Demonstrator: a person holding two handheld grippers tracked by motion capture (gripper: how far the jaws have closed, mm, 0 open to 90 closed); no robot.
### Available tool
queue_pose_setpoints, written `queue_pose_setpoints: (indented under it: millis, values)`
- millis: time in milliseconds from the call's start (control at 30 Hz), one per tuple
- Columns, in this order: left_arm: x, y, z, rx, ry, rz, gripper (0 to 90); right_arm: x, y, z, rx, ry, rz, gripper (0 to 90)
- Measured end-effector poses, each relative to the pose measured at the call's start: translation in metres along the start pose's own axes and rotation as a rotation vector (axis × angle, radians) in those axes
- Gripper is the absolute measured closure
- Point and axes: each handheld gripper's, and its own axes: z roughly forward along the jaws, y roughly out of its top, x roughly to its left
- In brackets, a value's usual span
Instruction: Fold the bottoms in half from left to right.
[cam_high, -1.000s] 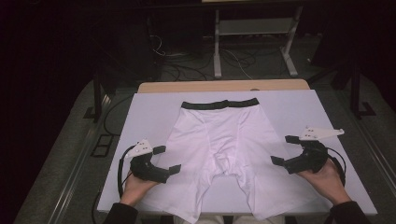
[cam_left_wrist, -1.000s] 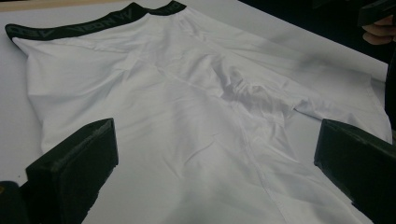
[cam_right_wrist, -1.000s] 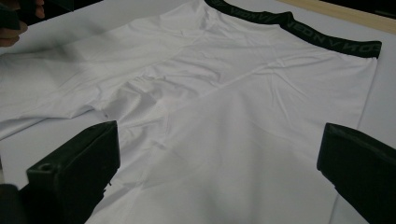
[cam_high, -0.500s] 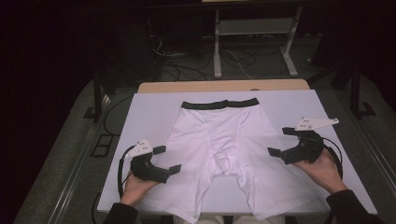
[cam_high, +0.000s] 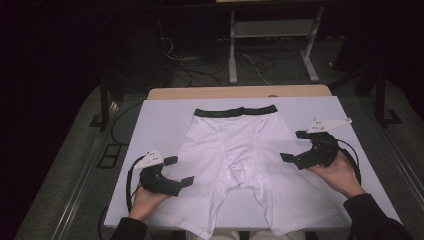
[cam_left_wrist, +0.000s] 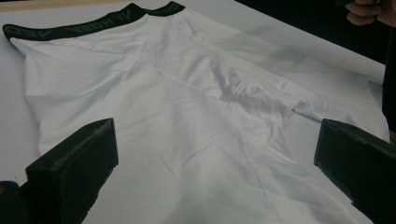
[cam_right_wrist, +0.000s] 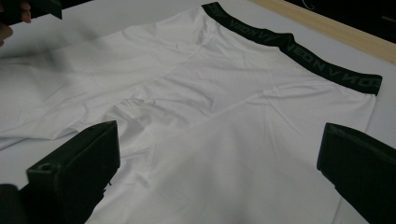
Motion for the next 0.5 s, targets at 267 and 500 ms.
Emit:
queue_pose_setpoints:
  millis: [267, 500]
  values:
    - [0.0, 0.0, 0.0, -0.001, -0.002, -0.004, 0.0, -0.001, 0.012, 0.01, 0.017, 0.003, -0.016, 0.0]
    - [0.0, 0.0, 0.0, 0.0, -0.004, -0.002, 0.0, -0.004, 0.023, 0.016, 0.024, 0.0, -0.028, 0.0]
